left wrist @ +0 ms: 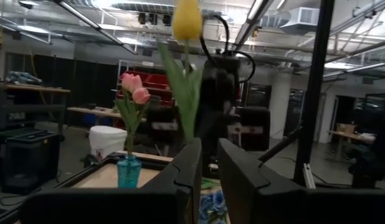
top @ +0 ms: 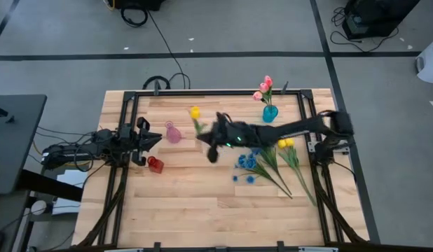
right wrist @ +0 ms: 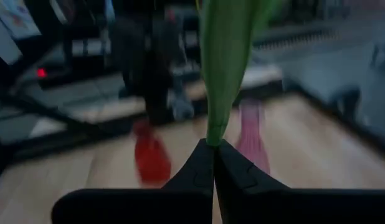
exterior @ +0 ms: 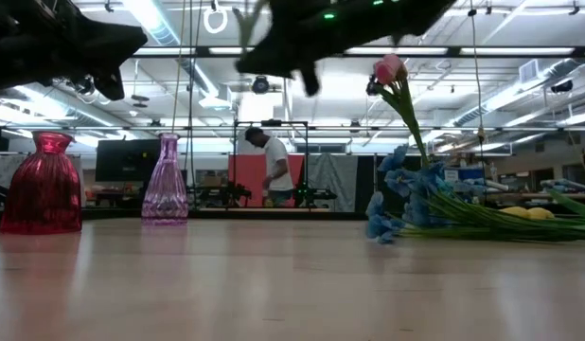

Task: Sort flowers into vase by color
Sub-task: Put the left yellow flower into the pink vase

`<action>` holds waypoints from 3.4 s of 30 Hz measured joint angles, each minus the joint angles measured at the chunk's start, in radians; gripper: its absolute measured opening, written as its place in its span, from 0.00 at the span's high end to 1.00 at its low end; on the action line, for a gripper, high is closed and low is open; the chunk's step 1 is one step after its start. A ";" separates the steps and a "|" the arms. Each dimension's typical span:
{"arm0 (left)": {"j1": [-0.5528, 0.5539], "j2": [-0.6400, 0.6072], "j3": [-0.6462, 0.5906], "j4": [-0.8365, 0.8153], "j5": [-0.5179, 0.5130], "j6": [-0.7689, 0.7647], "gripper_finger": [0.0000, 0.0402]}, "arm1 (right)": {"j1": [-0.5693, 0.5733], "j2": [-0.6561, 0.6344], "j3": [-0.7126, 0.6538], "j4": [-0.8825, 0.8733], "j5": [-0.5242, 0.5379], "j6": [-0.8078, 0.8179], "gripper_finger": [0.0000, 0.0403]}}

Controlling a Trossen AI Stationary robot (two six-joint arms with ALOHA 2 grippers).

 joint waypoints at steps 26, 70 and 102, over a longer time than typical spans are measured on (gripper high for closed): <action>0.001 -0.001 0.043 -0.087 0.028 -0.003 0.86 | -0.139 0.241 0.488 0.057 -0.110 -0.144 0.98; 0.001 -0.001 0.043 -0.037 0.028 0.030 0.86 | -0.025 0.283 0.634 -0.069 0.113 -0.220 0.98; 0.001 0.000 0.044 -0.025 0.013 0.048 0.86 | -0.069 0.396 0.778 -0.183 0.098 -0.242 0.98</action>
